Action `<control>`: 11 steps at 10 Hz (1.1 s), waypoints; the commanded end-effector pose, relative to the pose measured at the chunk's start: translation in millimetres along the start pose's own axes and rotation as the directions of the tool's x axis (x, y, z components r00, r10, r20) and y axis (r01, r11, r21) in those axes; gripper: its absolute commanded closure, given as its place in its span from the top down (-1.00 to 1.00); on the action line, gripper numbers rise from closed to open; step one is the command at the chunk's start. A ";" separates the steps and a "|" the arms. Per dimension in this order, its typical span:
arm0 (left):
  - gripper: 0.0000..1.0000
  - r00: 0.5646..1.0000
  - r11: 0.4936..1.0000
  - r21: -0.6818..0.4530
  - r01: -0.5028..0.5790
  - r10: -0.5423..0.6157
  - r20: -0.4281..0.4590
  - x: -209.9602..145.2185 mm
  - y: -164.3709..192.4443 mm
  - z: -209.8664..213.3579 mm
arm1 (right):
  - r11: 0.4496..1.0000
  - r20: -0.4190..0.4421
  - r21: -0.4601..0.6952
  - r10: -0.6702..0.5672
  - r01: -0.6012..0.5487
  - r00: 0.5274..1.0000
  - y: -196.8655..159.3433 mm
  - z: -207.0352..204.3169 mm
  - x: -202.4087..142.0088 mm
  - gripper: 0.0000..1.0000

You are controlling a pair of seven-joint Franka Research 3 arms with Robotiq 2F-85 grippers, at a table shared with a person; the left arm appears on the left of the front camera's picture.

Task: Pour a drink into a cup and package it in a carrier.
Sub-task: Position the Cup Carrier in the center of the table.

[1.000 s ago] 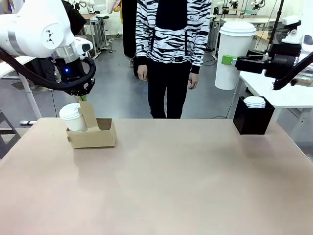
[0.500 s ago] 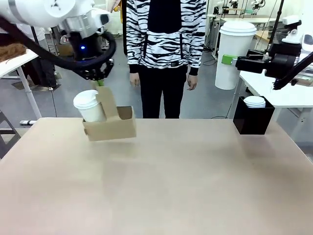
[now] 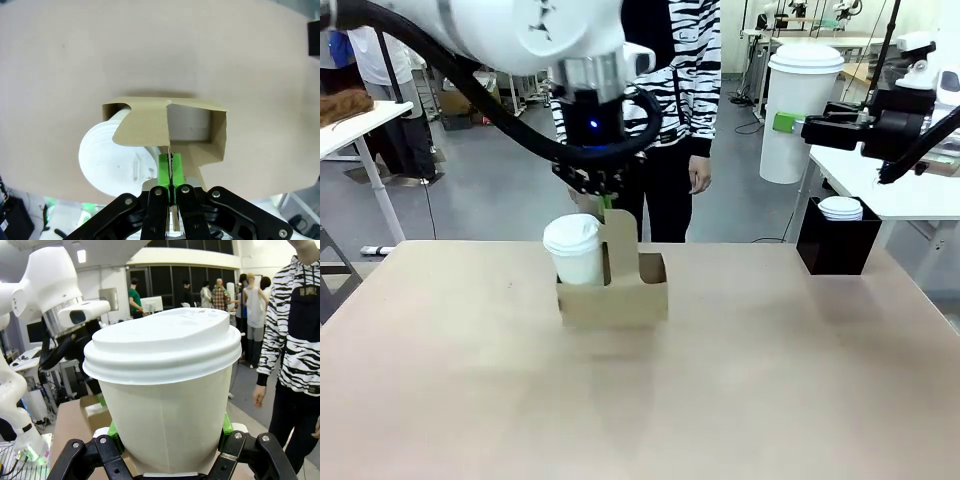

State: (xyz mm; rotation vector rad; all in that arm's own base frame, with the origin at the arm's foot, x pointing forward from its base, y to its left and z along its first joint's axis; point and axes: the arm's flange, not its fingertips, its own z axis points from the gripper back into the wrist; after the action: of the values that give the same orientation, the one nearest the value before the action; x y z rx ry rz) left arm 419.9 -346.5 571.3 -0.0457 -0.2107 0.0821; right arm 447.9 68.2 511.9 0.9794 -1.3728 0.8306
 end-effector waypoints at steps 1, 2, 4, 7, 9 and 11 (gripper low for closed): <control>-0.96 1.000 1.000 0.024 0.020 -0.019 -0.017 -2.7 -19.1 -6.3 | 1.000 0.006 0.001 0.006 -0.006 1.000 1.1 -1.9 2.6 0.60; -0.96 0.999 0.999 0.028 0.032 -0.032 -0.017 -9.7 -29.5 -14.5 | 1.000 0.006 0.001 0.006 -0.006 1.000 1.1 -1.9 2.6 0.60; -0.96 0.999 0.998 0.036 0.042 -0.042 -0.021 -22.9 -42.8 -27.7 | 1.000 0.006 0.001 0.006 -0.006 1.000 1.1 -1.9 2.6 0.60; -0.96 0.999 0.998 0.037 0.041 -0.040 -0.026 -34.1 -49.6 -50.6 | 1.000 0.006 0.001 0.006 -0.006 1.000 1.1 -1.9 2.6 0.60; -0.96 0.999 0.998 0.057 0.040 -0.038 -0.026 -38.0 -52.4 -66.2 | 1.000 0.006 0.001 0.006 -0.006 1.000 1.1 -1.9 2.6 0.60; -0.96 0.999 0.996 0.070 0.049 -0.047 -0.020 -41.1 -55.8 -78.9 | 1.000 0.006 0.001 0.006 -0.006 1.000 1.1 -1.9 2.6 0.60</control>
State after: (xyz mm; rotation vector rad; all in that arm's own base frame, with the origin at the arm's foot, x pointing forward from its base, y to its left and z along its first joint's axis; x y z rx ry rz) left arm 404.0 -408.3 495.3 0.0114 -0.1503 0.0205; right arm 447.9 68.0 511.9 0.9789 -1.3729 0.8303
